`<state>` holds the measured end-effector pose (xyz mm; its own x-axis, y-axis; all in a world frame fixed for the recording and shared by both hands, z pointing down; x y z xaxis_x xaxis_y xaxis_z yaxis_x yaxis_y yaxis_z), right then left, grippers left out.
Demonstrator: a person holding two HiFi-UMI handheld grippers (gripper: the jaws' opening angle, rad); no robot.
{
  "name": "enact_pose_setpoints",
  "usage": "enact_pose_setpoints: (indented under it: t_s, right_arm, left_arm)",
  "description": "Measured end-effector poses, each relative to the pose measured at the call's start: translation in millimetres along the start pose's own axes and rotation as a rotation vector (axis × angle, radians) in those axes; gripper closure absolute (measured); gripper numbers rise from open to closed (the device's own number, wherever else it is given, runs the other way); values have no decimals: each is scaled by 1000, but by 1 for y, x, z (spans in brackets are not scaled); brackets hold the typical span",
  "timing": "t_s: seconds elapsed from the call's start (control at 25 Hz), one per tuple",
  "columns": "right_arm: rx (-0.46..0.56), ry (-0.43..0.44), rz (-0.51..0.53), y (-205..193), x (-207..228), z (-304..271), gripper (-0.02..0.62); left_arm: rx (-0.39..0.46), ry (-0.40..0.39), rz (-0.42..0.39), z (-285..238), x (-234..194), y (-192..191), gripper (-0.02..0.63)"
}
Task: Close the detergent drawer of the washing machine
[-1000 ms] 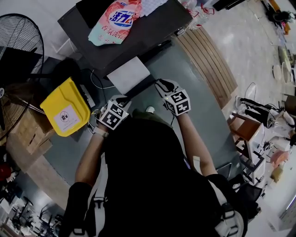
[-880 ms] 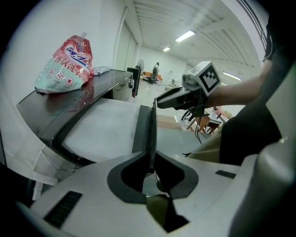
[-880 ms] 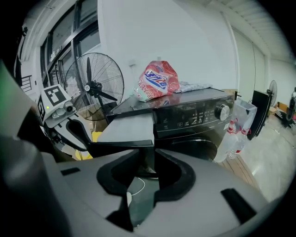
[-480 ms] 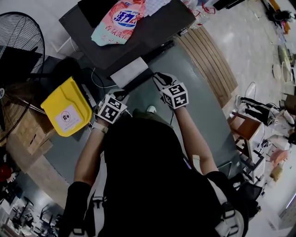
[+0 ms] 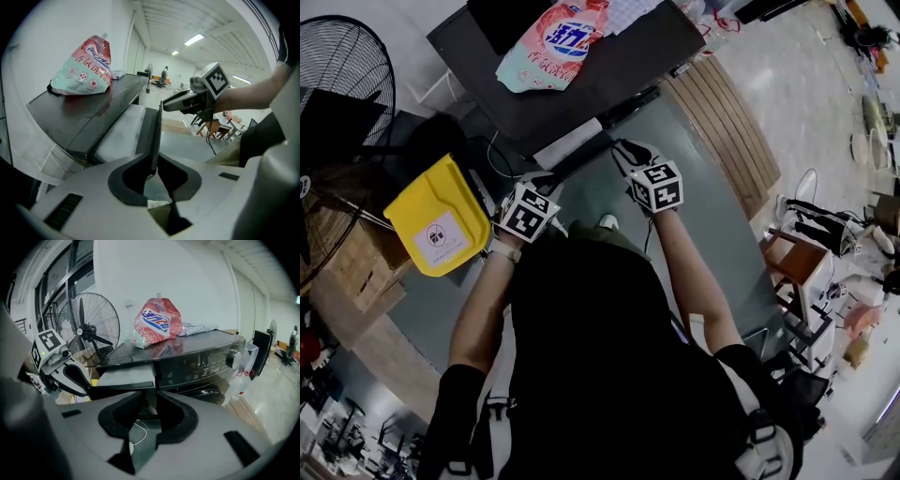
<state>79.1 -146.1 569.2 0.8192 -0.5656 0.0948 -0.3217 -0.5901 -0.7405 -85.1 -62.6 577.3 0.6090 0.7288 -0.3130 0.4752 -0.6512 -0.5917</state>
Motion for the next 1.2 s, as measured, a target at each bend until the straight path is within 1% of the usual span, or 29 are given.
enact_pose_setpoints:
  t_s: [0.16, 0.36, 0.48, 0.6, 0.8, 1.04, 1.2]
  right_arm:
    - [5, -15, -20, 5, -2, -4, 485]
    - [7, -43, -52, 10, -6, -11, 489]
    - [12, -49, -79, 11, -10, -15, 529]
    - [23, -65, -107, 13, -13, -19, 545]
    - [36, -92, -135, 13, -15, -19, 549]
    - [39, -156, -168, 12, -19, -16, 549]
    - [31, -166, -170, 8, -30, -18, 549]
  left_arm:
    - [4, -8, 11, 4, -6, 0, 541]
    - [27, 6, 22, 5, -18, -1, 538]
    - [30, 4, 13, 7, -21, 0, 538]
    - [46, 5, 12, 9, -25, 1, 538]
    - [60, -20, 15, 11, -26, -2, 535]
    - [45, -43, 12, 22, -28, -14, 512]
    - [52, -61, 7, 27, -31, -24, 512]
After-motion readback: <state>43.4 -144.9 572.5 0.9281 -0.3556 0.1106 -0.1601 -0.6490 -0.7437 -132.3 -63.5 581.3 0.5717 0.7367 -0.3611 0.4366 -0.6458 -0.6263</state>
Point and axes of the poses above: the fingertips, and each gripper's own axes: z backward along the fingers, x to its right, y out of its top, the point moved 4 cm from there along z, backward along the fingers, and after that the axes turned 9 degrees about -y, right-handed, at the moved point
